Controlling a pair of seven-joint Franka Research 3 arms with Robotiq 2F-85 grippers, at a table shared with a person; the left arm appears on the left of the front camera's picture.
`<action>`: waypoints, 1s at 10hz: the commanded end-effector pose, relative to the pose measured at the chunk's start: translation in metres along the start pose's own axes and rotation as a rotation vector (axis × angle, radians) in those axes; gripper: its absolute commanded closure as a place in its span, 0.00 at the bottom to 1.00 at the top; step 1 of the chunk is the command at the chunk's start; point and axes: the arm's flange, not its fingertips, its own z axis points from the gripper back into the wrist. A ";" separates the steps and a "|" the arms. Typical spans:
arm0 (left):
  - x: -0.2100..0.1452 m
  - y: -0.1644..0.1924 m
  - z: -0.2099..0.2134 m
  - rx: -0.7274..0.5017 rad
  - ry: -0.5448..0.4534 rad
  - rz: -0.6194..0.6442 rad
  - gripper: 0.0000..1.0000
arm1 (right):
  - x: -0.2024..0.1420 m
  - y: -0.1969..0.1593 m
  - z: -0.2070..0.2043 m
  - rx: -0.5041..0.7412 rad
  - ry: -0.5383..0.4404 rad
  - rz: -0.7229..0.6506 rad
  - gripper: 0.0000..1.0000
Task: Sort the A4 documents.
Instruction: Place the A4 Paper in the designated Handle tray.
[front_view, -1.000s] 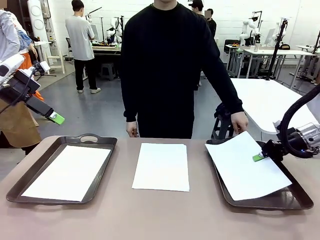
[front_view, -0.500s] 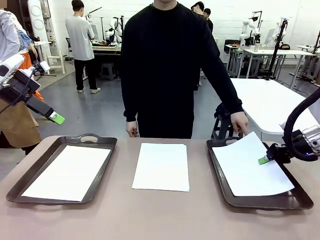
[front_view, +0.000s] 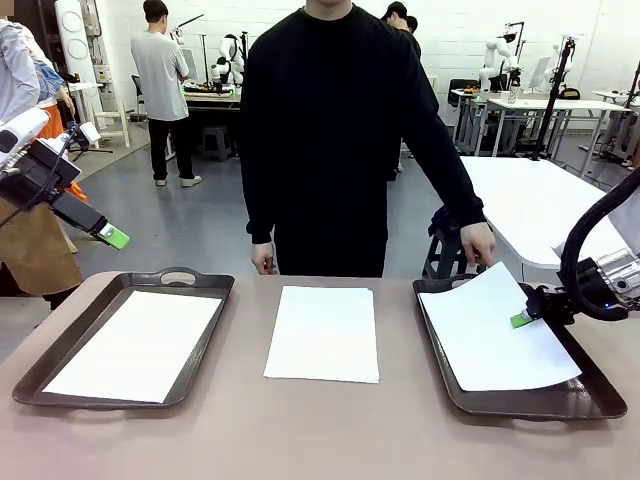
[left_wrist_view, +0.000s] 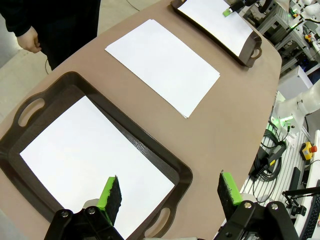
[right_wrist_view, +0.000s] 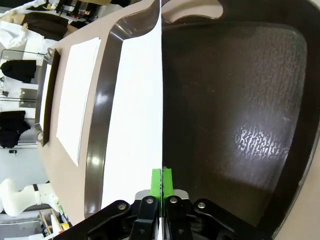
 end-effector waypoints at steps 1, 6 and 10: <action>0.000 -0.001 -0.001 -0.003 0.002 -0.010 0.00 | -0.002 0.003 0.002 -0.036 -0.026 -0.033 0.99; 0.000 -0.001 -0.001 -0.003 0.002 -0.010 0.00 | -0.001 0.011 0.013 -0.089 0.020 -0.041 0.57; 0.000 -0.001 -0.001 -0.003 0.002 -0.010 0.00 | 0.009 0.026 0.031 -0.209 0.060 0.018 0.19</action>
